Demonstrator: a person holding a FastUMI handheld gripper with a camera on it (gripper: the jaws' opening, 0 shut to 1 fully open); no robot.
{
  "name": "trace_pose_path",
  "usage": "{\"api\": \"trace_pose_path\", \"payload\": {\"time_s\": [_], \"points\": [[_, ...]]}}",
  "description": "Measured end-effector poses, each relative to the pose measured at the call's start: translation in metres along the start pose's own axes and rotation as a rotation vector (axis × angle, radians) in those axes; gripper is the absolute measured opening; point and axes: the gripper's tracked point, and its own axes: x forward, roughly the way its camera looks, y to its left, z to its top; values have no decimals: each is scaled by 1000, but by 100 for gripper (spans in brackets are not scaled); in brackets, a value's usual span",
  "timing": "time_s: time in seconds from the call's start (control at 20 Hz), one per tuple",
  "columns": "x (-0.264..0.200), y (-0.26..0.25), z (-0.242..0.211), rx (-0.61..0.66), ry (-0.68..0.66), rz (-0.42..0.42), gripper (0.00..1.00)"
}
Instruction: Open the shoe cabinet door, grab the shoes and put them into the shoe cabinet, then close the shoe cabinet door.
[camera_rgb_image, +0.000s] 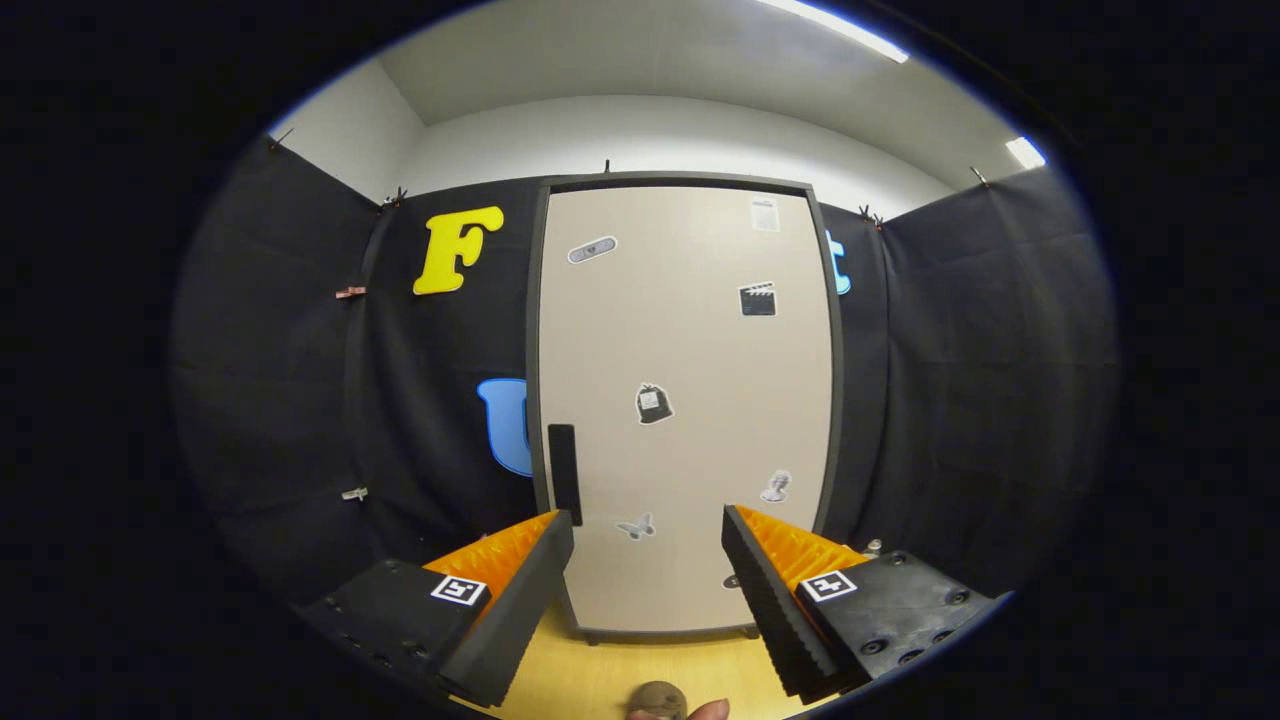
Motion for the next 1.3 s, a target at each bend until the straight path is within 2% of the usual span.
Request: {"api": "trace_pose_path", "payload": {"time_s": [0.35,0.5,0.75,0.8,0.9,0.95,1.05,1.15,1.2,1.25,1.3], "points": [[82,42,-8,45,13,41,98],[118,55,-16,20,-6,44,98],[169,69,-51,28,50,37,96],[178,70,-58,19,64,29,93],[191,75,-73,17,97,32,80],[197,75,-77,14,104,26,69],[201,76,-78,14,95,5,53],[205,75,-70,-20,44,-9,45],[198,73,-69,-35,38,-18,46],[200,75,-71,-39,42,-13,35],[201,75,-72,-30,53,-3,32]]}}
